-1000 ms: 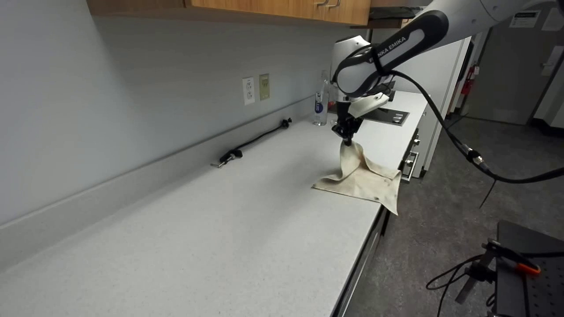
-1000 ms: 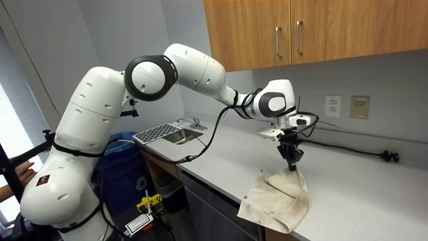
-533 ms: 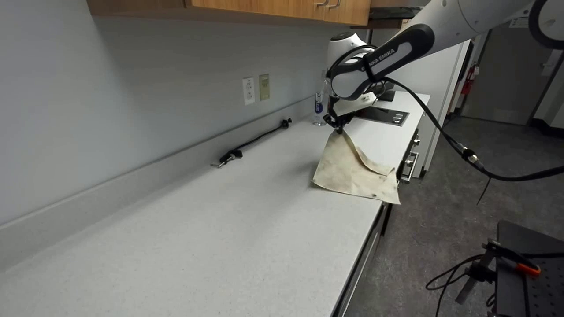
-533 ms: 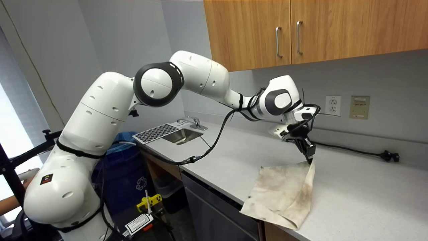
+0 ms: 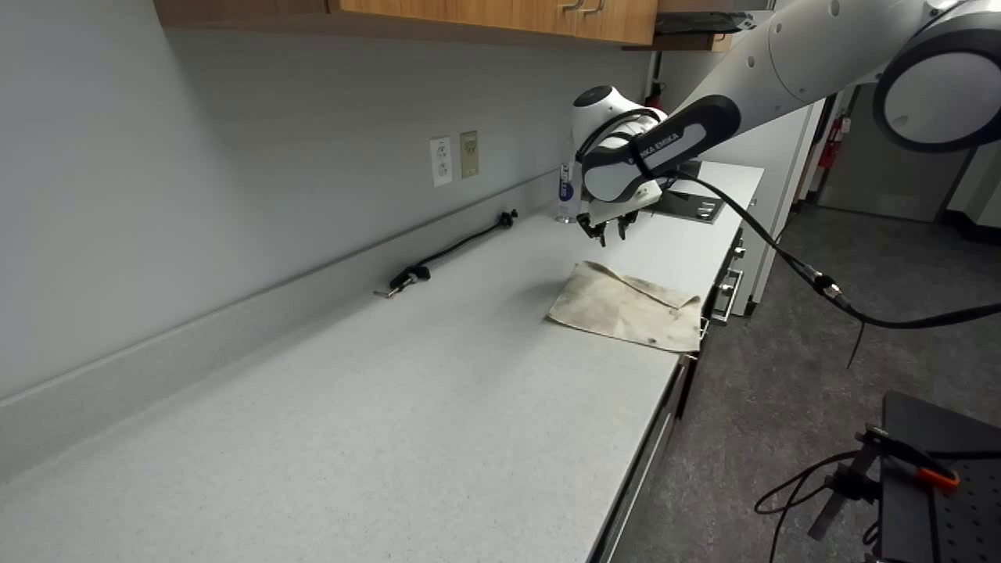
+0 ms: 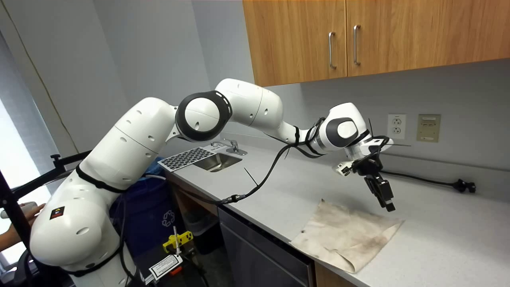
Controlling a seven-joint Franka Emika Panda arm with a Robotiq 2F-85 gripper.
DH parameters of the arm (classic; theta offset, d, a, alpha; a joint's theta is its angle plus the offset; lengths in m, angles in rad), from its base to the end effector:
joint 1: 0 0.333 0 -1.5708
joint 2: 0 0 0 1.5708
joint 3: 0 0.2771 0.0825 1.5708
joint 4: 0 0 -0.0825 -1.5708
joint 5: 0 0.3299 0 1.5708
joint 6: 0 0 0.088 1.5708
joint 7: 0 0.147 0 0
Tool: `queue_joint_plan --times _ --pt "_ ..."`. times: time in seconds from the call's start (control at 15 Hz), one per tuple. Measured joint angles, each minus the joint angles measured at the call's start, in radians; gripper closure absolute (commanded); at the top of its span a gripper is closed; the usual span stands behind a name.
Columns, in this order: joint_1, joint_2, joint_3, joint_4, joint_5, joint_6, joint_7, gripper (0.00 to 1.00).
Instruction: Unfold the towel and lay it flat on the countertop
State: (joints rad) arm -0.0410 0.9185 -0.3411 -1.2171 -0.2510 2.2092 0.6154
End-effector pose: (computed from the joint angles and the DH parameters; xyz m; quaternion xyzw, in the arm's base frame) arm 0.6623 -0.2213 0.2191 0.9098 -0.3388 0.0829 0.2249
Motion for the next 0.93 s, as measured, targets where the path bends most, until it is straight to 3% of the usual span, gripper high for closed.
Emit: queue_joint_plan --times 0.2,0.53,0.93 --pt "0.002 0.009 -0.002 0.012 -0.001 -0.064 -0.001 0.01" --pt "0.012 0.003 0.014 -0.012 -0.001 -0.192 -0.061 0.0" --pt "0.012 -0.006 0.018 -0.118 -0.014 -0.211 -0.115 0.0"
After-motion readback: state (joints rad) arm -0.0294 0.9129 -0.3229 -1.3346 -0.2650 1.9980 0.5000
